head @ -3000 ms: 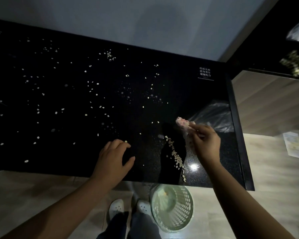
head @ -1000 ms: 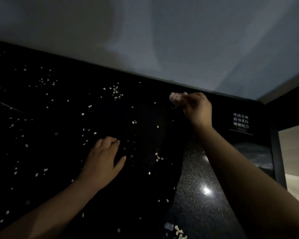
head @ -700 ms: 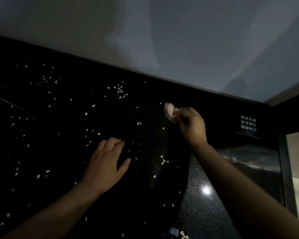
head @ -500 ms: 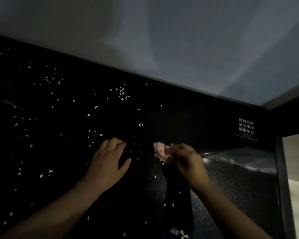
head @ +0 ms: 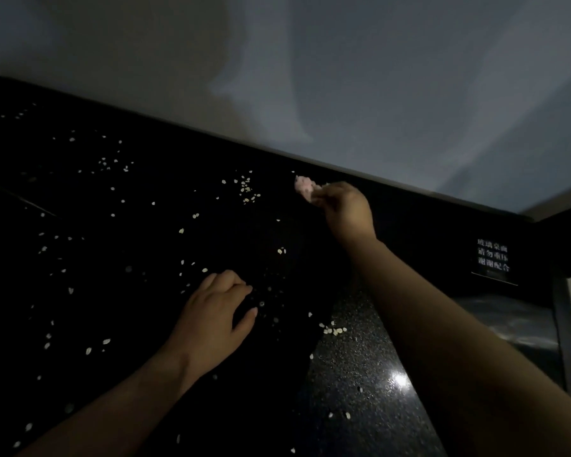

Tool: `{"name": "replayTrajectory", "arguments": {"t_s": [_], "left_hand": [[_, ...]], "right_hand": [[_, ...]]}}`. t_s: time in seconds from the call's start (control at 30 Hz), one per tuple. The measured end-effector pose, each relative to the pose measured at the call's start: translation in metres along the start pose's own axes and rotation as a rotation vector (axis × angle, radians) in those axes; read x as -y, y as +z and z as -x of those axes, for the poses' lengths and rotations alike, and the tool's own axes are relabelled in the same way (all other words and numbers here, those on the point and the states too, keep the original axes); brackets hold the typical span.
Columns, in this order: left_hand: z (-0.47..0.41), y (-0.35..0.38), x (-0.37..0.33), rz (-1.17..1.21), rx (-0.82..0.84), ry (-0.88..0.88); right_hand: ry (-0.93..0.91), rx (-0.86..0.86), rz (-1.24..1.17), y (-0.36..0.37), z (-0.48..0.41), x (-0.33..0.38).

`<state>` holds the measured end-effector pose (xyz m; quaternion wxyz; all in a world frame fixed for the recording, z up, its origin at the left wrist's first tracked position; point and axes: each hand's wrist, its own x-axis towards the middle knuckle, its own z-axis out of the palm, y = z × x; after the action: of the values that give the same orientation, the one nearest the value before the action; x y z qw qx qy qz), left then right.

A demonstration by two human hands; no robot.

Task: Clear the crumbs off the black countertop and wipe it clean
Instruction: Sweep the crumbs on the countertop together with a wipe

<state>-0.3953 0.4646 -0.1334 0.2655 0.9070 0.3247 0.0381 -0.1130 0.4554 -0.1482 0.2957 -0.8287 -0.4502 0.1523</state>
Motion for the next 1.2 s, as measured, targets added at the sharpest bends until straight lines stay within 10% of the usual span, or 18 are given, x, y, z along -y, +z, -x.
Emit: {"name": "replayTrajectory", "arguments": {"t_s": [0.33,0.57,0.83,1.2], "left_hand": [[-0.028,-0.011,0.014,0.016,-0.046,-0.029],[-0.049,-0.015,0.029,-0.056,-0.021,-0.05],[-0.049,-0.008,0.037,-0.09,-0.009,-0.015],[-0.05,-0.01,0.037,-0.076,0.005,-0.016]], "right_hand": [[-0.092,0.185,-0.115,-0.024,0.164,0.005],[-0.059,-0.139,-0.093,-0.032,0.048,0.037],[0.01,-0.066,-0.029,0.009,-0.073,0.041],[-0.166,0.021,-0.057,0.042,0.042,0.024]]}}
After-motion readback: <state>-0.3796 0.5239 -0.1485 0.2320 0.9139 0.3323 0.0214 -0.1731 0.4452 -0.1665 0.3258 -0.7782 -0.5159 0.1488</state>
